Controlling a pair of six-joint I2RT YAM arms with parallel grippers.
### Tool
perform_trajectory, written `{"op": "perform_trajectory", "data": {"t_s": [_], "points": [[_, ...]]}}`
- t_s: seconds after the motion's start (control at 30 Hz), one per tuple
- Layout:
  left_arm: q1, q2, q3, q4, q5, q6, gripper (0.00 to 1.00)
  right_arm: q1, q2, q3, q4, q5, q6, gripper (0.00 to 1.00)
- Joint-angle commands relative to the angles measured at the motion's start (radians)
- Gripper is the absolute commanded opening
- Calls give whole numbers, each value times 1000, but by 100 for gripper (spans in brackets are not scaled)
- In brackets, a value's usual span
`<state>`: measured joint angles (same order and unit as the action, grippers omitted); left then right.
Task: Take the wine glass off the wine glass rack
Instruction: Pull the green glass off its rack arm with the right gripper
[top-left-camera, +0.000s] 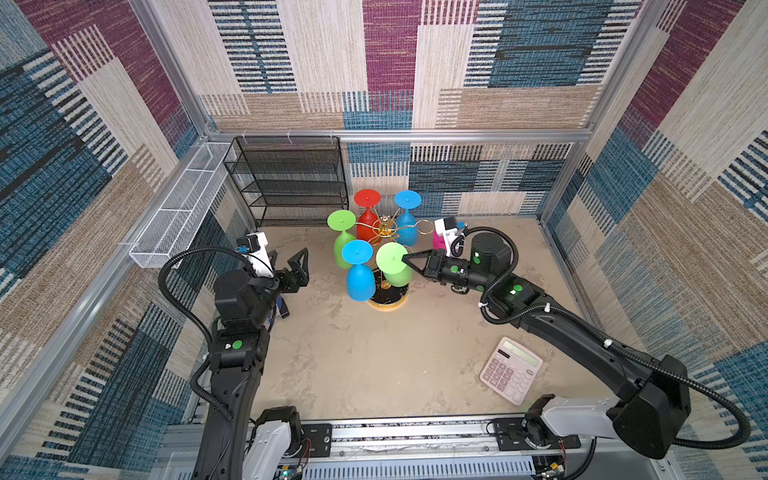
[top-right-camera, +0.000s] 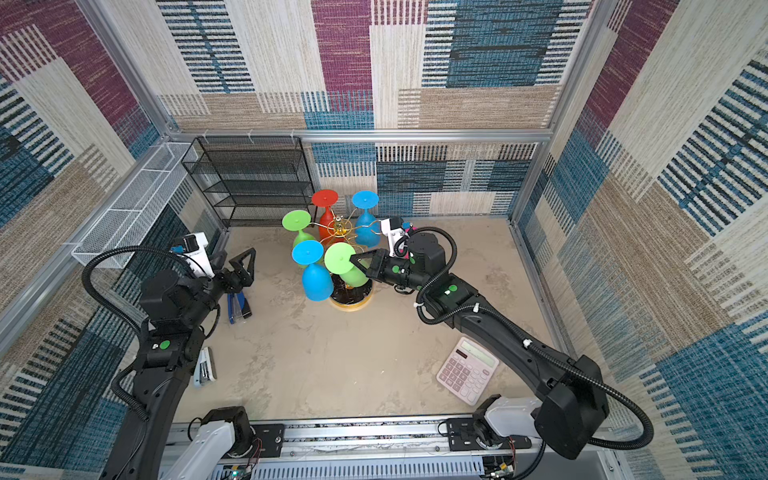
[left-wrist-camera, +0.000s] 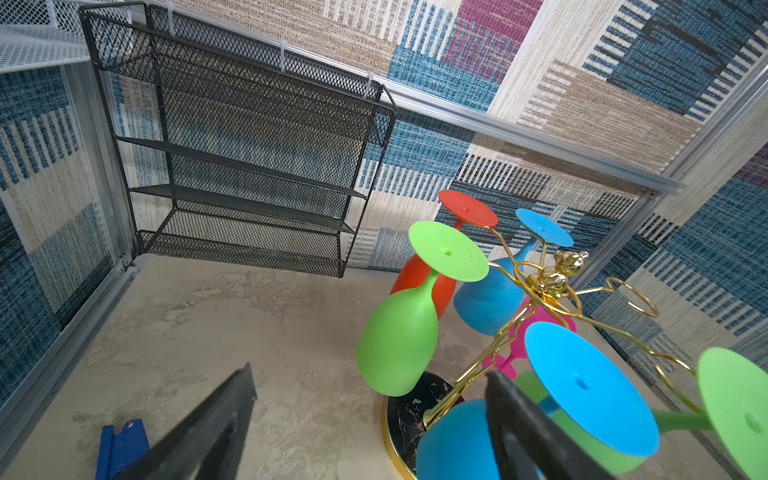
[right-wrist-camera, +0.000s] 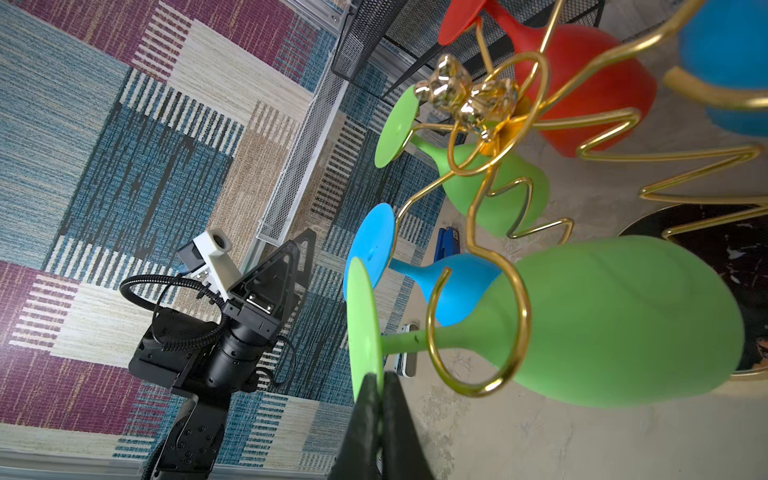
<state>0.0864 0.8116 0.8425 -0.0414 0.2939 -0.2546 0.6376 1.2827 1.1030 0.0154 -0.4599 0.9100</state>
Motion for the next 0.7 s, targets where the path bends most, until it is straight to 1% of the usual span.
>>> {"op": "perform_trajectory", "data": {"t_s": [0.0,0.27,0.47,0.67], "points": [[1,-1,-1,35,-1,-1,89,0,-39,-17,-4,33,-24,0],[1,7,1,42,-1,-11,89,0,-147,-66,-76,125,-54,0],[1,10,10,42,14,-42,88,-6,-210,-86,-127,169,-72,0],[1,-5,32,21,31,-65,86,-48,-281,-115,-158,196,-87,0]]}}
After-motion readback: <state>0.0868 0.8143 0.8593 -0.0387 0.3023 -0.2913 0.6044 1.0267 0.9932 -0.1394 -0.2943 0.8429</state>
